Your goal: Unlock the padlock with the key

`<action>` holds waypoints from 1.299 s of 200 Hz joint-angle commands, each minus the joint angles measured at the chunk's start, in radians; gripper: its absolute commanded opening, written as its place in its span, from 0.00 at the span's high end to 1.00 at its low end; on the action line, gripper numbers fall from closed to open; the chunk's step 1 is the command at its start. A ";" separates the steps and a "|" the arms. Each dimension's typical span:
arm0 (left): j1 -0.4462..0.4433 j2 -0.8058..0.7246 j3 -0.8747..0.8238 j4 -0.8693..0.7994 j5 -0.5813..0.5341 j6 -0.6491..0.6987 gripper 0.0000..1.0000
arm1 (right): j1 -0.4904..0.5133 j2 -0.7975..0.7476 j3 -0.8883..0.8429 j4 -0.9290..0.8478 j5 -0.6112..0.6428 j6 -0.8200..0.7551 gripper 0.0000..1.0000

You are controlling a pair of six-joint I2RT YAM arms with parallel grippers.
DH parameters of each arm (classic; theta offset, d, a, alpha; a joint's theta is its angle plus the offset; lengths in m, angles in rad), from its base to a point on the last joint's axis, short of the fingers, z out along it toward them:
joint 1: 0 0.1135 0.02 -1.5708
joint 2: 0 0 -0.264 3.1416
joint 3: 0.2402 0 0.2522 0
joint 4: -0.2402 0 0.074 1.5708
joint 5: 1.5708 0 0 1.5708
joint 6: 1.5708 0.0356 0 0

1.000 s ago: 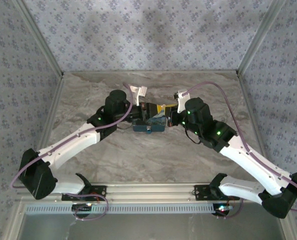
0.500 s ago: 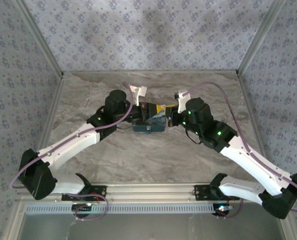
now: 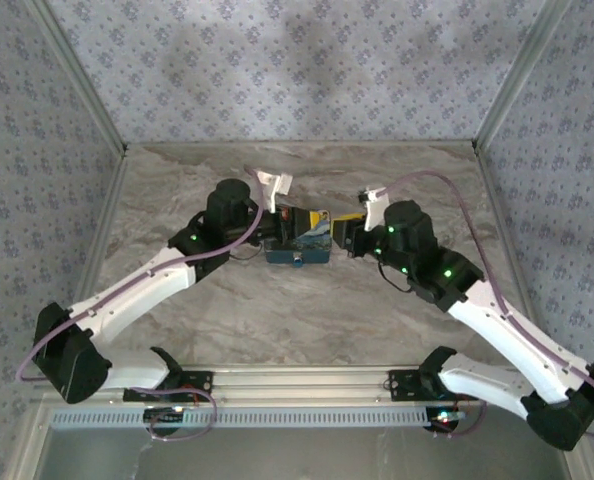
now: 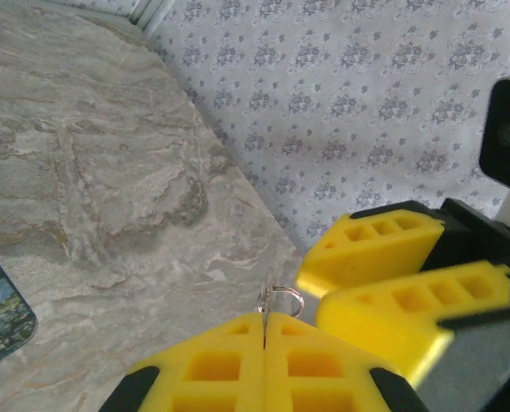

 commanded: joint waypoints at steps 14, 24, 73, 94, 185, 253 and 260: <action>0.026 -0.010 0.092 -0.113 0.123 0.074 1.00 | -0.129 -0.050 -0.030 0.067 -0.292 0.073 0.78; 0.026 0.005 0.106 -0.125 0.173 0.082 1.00 | -0.156 -0.051 -0.040 0.093 -0.358 0.092 0.80; 0.027 0.031 0.145 -0.139 0.310 0.092 1.00 | -0.218 -0.051 -0.094 0.260 -0.578 0.174 0.76; 0.026 0.039 0.163 -0.161 0.330 0.105 1.00 | -0.216 -0.050 -0.102 0.288 -0.617 0.182 0.77; 0.022 0.045 0.178 -0.184 0.352 0.116 1.00 | -0.208 -0.049 -0.106 0.298 -0.643 0.175 0.76; 0.022 0.040 0.171 -0.169 0.352 0.109 1.00 | -0.209 -0.044 -0.107 0.277 -0.625 0.163 0.71; 0.022 0.039 0.170 -0.166 0.353 0.110 1.00 | -0.210 -0.040 -0.108 0.275 -0.623 0.160 0.70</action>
